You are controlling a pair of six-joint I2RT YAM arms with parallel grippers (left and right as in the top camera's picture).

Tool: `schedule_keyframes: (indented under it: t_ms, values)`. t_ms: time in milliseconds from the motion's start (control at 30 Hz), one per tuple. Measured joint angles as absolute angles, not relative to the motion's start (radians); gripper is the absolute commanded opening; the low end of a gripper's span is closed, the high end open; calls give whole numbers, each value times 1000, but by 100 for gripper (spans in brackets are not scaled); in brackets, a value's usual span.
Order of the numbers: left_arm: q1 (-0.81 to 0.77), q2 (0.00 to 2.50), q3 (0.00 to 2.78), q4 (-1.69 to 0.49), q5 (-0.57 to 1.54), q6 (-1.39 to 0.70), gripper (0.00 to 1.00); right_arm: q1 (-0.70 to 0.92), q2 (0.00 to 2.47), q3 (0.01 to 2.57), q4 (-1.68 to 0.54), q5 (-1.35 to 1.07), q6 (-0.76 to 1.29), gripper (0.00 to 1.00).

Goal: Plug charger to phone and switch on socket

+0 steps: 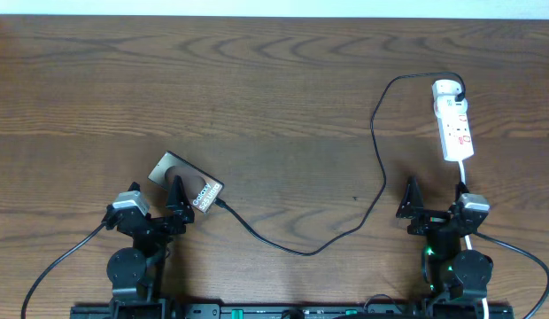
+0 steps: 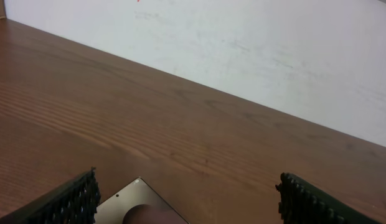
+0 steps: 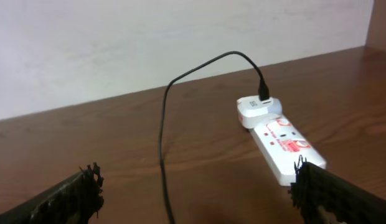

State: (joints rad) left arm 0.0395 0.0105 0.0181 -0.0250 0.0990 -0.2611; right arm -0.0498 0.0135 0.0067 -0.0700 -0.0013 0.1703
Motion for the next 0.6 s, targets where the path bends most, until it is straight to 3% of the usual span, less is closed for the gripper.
schedule_keyframes:
  t_ms: [167,600]
  values:
    - [39,10,18,-25,99,-261,89,-50,14,6,-61,1,43,99]
    - [39,10,18,-25,99,-261,89,-50,13,6,-70,-7,2,99]
